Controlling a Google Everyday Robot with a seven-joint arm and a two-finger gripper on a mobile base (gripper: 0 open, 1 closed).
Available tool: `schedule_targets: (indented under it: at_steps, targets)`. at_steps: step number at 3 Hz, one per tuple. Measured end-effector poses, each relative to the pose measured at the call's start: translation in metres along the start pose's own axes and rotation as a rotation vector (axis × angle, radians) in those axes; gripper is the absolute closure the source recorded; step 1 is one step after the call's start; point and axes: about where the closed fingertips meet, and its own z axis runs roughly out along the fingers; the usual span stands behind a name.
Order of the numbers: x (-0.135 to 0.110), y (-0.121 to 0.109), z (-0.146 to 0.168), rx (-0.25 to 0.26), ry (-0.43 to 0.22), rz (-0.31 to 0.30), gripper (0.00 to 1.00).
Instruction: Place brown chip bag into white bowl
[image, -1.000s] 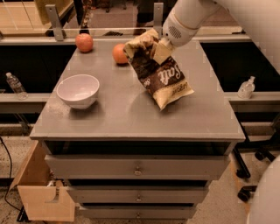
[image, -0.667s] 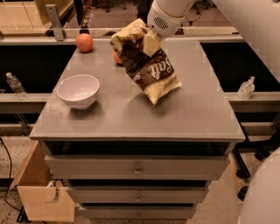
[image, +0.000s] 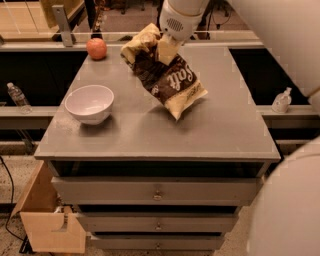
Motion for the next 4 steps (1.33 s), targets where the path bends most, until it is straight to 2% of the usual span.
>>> schedule_targets:
  at_steps: [1,2,3,4]
  targets:
    - [-0.032,0.022,-0.007,0.005,0.127,-0.143,1.0]
    - [-0.077,0.045,-0.011,0.036,0.192,-0.289,1.0]
    - [-0.114,0.064,-0.017,0.076,0.209,-0.407,1.0]
    - [-0.138,0.076,-0.031,0.126,0.21,-0.481,1.0]
